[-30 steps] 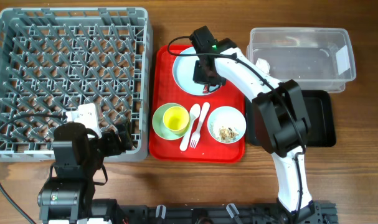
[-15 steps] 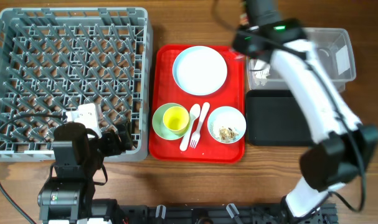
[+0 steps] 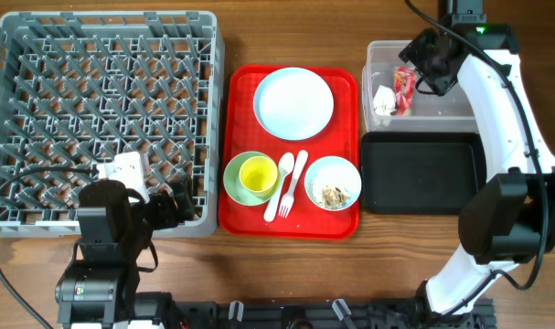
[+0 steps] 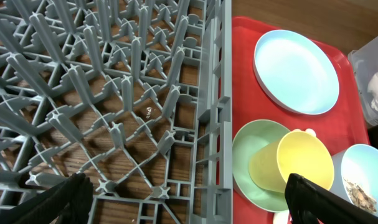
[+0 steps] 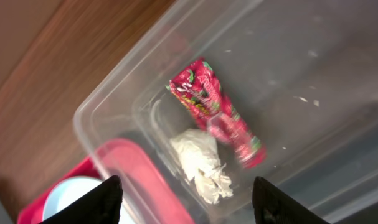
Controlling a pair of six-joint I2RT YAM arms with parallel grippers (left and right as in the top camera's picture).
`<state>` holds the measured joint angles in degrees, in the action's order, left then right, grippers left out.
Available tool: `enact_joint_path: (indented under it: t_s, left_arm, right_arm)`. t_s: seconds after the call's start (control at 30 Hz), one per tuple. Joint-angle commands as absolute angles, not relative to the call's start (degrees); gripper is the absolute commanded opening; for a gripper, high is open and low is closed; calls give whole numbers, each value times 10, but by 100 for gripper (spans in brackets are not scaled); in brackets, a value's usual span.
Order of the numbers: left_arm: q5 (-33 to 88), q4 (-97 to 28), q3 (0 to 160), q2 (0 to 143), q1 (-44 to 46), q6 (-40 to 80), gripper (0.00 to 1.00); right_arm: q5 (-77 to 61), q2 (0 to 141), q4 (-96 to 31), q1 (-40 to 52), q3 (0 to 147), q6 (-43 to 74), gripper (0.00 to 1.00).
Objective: Sort waste into correct bins and load items into the dishwasher rack
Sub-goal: 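Carry the red wrapper to the clear bin and release it, then reach the right gripper to the yellow cup and grasp it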
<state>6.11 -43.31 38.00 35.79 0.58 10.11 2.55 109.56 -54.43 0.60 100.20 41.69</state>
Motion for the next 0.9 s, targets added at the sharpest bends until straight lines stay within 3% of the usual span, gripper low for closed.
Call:
enact_joint_path:
  t_s: [0.0,0.13,0.3,0.63,0.87]
  left_arm:
    - [70,-432,390,356,3,94,100]
    - [70,-432,390,356,3,94,100]
    - [70,-432,390,356,3,94,100]
    - [70,-432,390,356,3,94,100]
    - [70,-432,390,356,3,94,100]
  right_arm:
    - [-56,1089,-553,8,1001,307,72]
    - [-117,1054,-600,17,1001,209,82]
    - [-121,995,-670,52,999,143,86]
    - [-142,818,-639,176,846,148,86]
    - [-125,854,-564,340,792,199,82]
